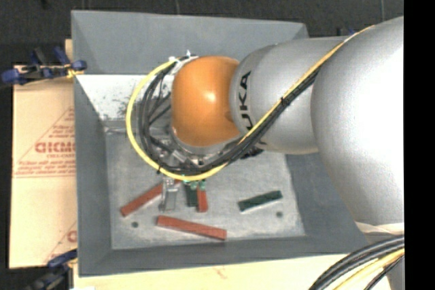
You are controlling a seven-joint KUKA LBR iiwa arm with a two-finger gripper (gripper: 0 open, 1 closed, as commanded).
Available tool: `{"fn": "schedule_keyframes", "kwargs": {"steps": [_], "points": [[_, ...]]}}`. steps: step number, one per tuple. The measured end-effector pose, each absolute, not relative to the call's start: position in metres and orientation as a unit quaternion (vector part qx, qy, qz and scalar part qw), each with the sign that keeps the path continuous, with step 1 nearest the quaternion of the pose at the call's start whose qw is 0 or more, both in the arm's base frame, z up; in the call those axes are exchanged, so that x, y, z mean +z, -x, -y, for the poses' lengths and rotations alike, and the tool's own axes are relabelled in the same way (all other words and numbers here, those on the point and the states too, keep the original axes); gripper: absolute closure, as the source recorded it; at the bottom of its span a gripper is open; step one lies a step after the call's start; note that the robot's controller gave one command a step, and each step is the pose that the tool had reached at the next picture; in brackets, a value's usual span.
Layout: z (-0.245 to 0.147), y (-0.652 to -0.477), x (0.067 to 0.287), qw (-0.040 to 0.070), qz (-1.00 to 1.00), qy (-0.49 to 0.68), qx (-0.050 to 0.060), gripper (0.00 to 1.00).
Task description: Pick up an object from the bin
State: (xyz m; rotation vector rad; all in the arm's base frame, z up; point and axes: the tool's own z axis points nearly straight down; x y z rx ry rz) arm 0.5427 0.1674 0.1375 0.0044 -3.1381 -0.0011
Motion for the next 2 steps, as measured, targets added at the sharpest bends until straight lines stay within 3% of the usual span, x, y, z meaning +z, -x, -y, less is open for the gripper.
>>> {"fn": "schedule_keyframes", "kwargs": {"steps": [1,2], "points": [[-0.167,-0.545,0.14,-0.001,1.0,0.0,-0.001,0.0],[-0.162,-0.518,0.077,-0.005,0.997,-0.079,-0.001,1.0]]}}
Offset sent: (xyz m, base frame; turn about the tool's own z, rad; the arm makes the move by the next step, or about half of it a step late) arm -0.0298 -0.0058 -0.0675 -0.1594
